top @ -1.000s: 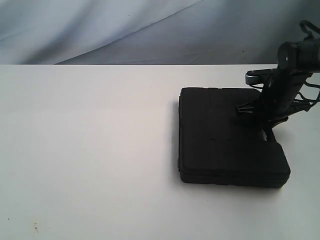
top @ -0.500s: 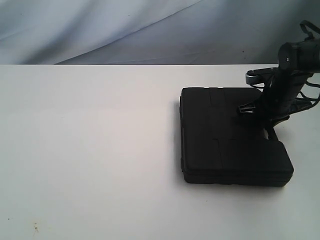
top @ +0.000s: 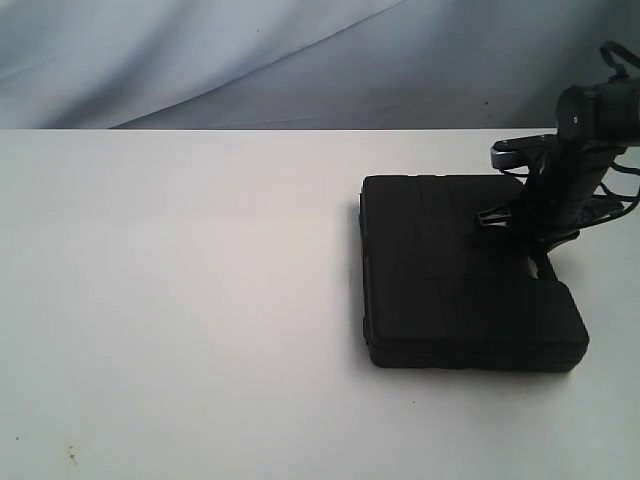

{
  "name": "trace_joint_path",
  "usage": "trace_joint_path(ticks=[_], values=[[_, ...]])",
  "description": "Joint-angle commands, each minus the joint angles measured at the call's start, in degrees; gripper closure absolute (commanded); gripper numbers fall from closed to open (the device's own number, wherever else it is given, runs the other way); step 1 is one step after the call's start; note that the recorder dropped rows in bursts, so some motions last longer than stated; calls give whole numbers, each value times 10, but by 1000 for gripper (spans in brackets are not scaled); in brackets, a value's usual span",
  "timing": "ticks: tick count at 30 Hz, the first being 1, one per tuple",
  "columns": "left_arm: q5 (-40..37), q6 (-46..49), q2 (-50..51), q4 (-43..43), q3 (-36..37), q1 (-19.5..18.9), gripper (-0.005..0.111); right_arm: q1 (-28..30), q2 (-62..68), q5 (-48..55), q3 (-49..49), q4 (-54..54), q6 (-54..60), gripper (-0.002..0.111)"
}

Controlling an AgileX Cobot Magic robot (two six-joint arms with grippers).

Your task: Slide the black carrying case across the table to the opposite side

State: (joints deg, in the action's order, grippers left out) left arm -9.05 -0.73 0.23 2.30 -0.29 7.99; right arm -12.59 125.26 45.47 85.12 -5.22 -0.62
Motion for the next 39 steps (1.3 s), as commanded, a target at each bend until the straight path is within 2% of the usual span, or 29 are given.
trace_joint_path(ticks=[1,4,9,12,26,31,35,39], values=[[6,-7,-2,-5,3,-1,107,7,1,-1,-3,-29,3,108],[6,-7,-2,-5,3,-1,107,7,-3,5,-3,-19,-2,103],[6,-7,-2,-5,3,-1,107,7,-22,6,-3,-18,-57,81],[6,-7,-2,-5,3,-1,107,7,-30,11,-3,-18,-58,78],[6,-7,-2,-5,3,-1,107,6,-86,45,-3,-20,-58,78],[6,-7,-2,-5,3,-1,107,6,-111,87,-3,-20,-59,81],[6,-7,-2,-5,3,-1,107,6,-128,131,-3,-19,-59,91],[6,-7,-2,-5,3,-1,107,5,-154,143,-28,-12,-59,108]])
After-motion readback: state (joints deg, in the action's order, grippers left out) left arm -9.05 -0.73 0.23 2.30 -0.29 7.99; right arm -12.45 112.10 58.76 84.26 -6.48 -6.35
